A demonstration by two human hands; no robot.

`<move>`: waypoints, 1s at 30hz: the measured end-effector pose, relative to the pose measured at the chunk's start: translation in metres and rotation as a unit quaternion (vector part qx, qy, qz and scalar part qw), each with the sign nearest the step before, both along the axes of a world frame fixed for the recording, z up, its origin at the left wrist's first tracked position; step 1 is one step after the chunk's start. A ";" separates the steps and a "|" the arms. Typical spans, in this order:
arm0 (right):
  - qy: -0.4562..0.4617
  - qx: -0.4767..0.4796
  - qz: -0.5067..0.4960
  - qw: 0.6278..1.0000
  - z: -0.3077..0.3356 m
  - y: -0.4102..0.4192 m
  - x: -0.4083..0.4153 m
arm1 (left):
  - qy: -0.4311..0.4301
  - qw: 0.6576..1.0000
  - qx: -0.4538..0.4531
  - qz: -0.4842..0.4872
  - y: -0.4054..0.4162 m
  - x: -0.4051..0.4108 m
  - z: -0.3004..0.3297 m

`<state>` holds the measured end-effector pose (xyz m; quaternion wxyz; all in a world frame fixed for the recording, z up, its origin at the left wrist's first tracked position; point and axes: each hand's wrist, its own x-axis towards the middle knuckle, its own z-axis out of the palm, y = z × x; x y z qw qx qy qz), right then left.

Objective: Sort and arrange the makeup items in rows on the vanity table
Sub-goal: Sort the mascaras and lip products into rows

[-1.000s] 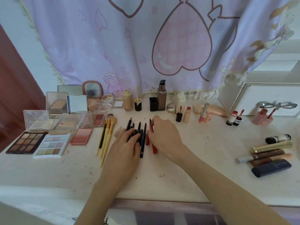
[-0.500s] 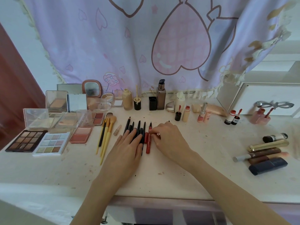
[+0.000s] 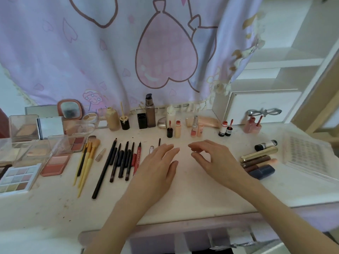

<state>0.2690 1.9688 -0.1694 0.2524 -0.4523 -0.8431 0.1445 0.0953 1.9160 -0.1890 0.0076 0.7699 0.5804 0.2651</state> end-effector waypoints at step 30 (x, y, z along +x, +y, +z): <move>0.213 0.012 -0.179 0.961 -0.027 -0.028 0.135 | -0.154 0.987 -0.047 -0.024 0.030 0.082 0.020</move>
